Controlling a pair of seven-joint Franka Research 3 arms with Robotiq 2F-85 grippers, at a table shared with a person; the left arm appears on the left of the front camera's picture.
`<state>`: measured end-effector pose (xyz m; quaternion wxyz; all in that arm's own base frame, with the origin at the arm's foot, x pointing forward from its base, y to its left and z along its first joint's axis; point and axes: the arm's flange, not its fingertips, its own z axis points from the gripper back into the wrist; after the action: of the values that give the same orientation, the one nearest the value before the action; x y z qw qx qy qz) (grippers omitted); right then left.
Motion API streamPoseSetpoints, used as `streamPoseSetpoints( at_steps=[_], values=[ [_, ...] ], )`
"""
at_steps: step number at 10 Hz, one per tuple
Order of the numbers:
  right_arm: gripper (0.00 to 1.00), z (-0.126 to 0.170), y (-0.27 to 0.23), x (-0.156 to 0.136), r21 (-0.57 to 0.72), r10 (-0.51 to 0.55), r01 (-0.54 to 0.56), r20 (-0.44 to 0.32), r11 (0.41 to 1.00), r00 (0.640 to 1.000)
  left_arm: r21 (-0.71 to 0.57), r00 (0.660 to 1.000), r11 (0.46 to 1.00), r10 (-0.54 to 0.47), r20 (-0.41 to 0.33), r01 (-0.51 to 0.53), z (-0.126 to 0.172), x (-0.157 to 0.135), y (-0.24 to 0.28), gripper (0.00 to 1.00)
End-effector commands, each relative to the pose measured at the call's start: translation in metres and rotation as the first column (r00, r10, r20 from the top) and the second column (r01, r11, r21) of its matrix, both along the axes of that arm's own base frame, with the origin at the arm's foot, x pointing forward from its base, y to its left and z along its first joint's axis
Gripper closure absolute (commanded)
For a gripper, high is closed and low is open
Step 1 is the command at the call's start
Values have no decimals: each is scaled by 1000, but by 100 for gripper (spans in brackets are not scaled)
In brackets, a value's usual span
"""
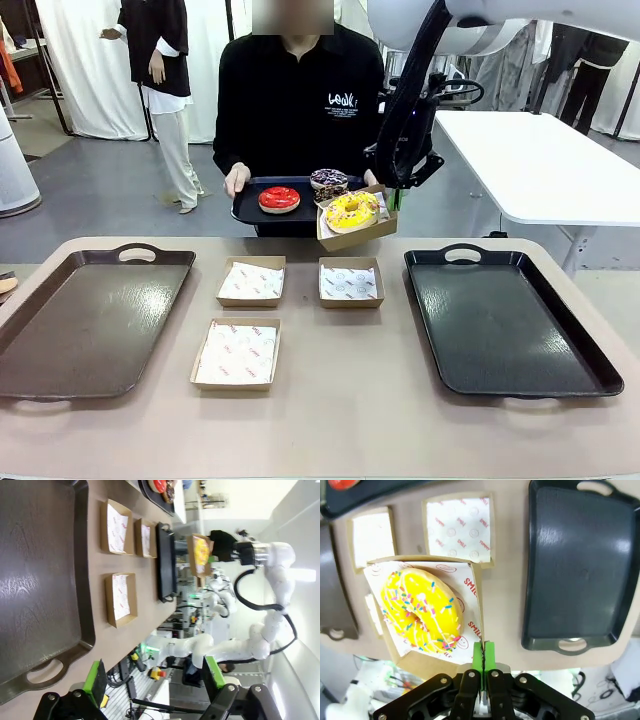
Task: Individually package the donuts and arrange them on the tray.
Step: Place the picked Paper togo box on the Handle tray while simultaneously picking up another Paper togo box from the table with the other hand.
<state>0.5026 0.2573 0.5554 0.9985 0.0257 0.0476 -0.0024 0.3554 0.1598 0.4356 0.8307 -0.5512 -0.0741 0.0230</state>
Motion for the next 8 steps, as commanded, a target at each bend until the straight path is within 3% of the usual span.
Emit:
streamPoseSetpoints(
  at_steps=[1,3,5,8],
  values=[
    [99,24,-31,-43,-52,97,-96,24,994,995,246,998,969,-12,-59,26,40,16,-40,0],
    [99,37,-85,-70,-81,144,-143,5,986,990,429,996,899,-60,-65,82,73,32,-77,0],
    [99,35,-141,-86,-67,41,-41,1,997,999,563,986,810,-121,-118,167,95,52,-123,0],
    [99,-3,-199,-104,-58,33,-34,-15,998,999,747,966,613,-134,-222,257,102,76,-209,0]
  ],
)
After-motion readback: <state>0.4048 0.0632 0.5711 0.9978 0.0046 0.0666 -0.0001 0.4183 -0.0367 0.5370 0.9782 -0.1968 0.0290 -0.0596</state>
